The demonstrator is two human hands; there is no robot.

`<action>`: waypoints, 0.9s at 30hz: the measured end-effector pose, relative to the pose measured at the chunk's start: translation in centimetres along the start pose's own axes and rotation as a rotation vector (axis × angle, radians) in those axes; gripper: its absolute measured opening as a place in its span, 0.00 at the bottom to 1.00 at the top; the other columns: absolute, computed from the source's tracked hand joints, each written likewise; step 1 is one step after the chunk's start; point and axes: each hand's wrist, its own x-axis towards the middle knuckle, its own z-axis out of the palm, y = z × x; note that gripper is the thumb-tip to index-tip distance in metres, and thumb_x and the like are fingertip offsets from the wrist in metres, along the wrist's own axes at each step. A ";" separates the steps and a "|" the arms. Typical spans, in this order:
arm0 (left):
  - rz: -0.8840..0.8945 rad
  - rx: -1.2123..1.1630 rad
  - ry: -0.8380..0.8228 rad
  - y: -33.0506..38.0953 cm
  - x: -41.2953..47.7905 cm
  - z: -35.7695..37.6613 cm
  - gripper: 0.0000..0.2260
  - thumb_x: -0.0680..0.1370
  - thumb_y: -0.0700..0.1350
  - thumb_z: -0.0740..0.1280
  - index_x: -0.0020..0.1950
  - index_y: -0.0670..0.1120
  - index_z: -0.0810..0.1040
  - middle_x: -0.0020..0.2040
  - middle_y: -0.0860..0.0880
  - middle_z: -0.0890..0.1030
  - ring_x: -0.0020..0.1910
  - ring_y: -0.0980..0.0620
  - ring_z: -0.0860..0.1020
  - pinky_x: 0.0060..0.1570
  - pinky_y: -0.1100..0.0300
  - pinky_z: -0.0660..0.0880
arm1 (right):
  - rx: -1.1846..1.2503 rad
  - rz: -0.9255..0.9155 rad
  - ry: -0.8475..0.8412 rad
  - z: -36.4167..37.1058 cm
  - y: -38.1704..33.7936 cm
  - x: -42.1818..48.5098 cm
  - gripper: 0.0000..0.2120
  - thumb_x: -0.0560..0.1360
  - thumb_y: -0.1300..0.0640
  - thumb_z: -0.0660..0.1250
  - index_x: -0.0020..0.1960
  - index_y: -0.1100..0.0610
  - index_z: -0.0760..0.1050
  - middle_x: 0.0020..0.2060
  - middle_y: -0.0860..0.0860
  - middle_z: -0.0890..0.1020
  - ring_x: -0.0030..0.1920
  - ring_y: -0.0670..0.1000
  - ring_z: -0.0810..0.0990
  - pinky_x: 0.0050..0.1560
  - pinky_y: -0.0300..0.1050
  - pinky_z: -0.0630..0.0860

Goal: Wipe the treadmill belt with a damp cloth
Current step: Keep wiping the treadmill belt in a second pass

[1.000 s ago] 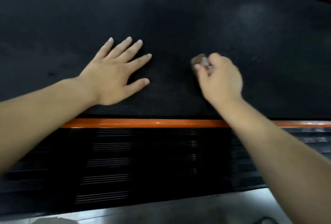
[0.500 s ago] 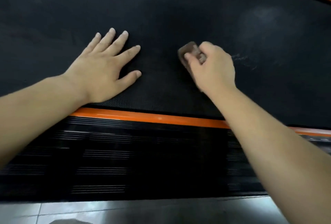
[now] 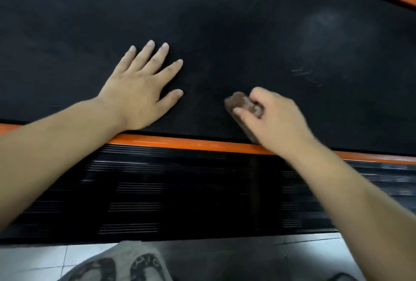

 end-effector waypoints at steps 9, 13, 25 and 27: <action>-0.090 0.050 -0.080 -4.0 -0.4 -1.4 0.39 0.73 0.74 0.38 0.82 0.61 0.47 0.84 0.51 0.43 0.82 0.47 0.39 0.78 0.38 0.37 | 0.062 0.277 0.089 1.2 -2.1 0.5 0.14 0.79 0.43 0.62 0.45 0.52 0.65 0.42 0.54 0.79 0.45 0.61 0.77 0.40 0.50 0.70; -0.141 0.042 -0.054 -6.7 -1.3 -1.6 0.40 0.74 0.75 0.39 0.83 0.59 0.49 0.84 0.50 0.45 0.82 0.48 0.41 0.79 0.42 0.38 | 0.003 0.227 0.197 1.7 -4.4 5.5 0.12 0.79 0.42 0.62 0.46 0.50 0.66 0.44 0.51 0.78 0.45 0.57 0.78 0.38 0.47 0.66; -0.190 0.025 0.004 -6.8 -2.5 -1.4 0.35 0.78 0.70 0.45 0.83 0.57 0.55 0.84 0.49 0.49 0.83 0.47 0.43 0.79 0.40 0.38 | 0.089 -0.255 0.123 4.6 -10.6 5.1 0.14 0.75 0.40 0.67 0.49 0.51 0.74 0.42 0.46 0.71 0.42 0.49 0.72 0.36 0.44 0.65; -0.239 0.038 0.011 -6.6 -2.3 -1.5 0.34 0.78 0.70 0.46 0.82 0.58 0.54 0.84 0.49 0.49 0.83 0.45 0.43 0.77 0.35 0.37 | 0.100 -0.450 0.008 4.6 -10.6 4.4 0.14 0.75 0.40 0.68 0.49 0.51 0.76 0.42 0.46 0.71 0.41 0.49 0.72 0.36 0.44 0.66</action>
